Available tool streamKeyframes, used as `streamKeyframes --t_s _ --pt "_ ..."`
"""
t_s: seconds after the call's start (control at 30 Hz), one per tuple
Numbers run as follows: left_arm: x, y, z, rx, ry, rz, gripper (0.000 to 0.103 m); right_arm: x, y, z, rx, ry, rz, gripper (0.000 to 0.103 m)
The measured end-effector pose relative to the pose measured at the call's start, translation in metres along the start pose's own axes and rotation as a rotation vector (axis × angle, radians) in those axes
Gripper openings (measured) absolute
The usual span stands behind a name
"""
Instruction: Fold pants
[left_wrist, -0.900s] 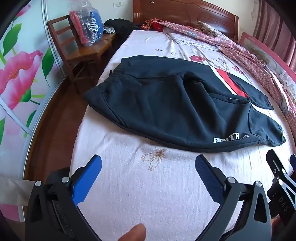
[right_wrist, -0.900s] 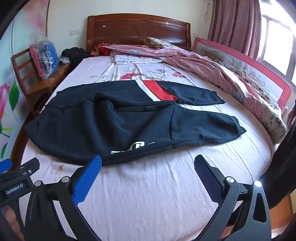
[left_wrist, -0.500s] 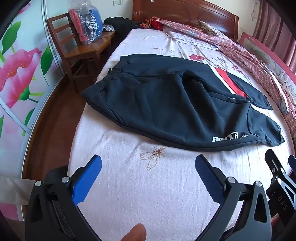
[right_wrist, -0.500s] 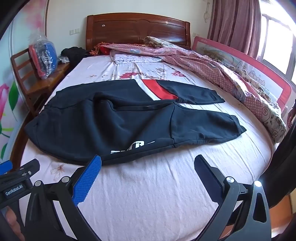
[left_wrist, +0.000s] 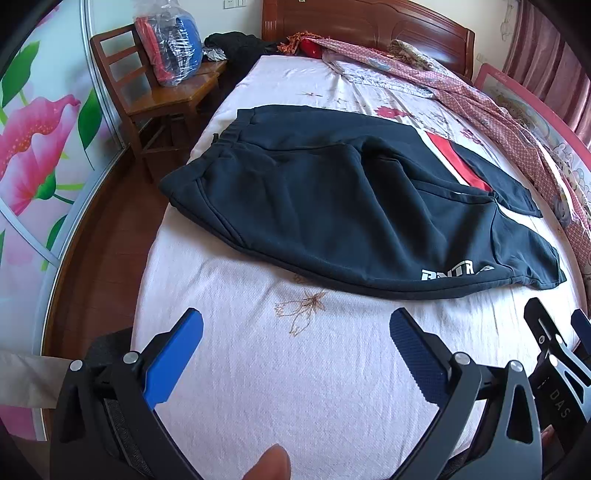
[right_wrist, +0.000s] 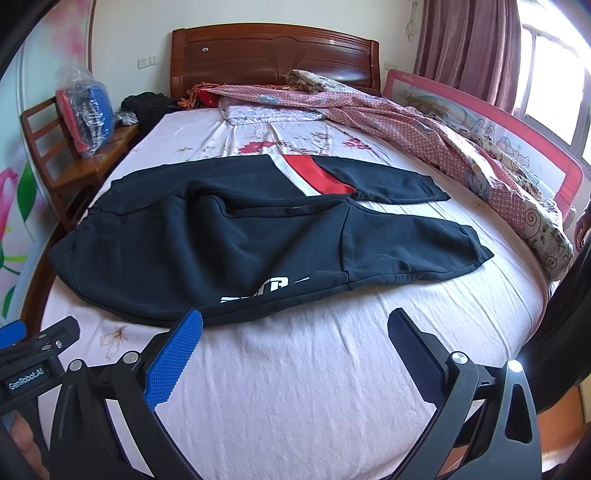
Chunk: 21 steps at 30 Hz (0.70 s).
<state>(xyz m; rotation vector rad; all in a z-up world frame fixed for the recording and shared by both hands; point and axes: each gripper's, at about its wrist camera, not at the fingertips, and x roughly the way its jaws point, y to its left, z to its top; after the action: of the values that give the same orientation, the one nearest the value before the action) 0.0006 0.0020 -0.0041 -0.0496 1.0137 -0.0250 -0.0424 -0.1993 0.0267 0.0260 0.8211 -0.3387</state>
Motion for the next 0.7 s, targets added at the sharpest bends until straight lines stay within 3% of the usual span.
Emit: streamKeyframes --t_s 0.7 --pt "-0.0039 -0.0037 0.0015 0.011 -0.012 -0.001 0.101 0.0004 -0.0010 -0.0008 0.006 0.001 -0.005 0.100"
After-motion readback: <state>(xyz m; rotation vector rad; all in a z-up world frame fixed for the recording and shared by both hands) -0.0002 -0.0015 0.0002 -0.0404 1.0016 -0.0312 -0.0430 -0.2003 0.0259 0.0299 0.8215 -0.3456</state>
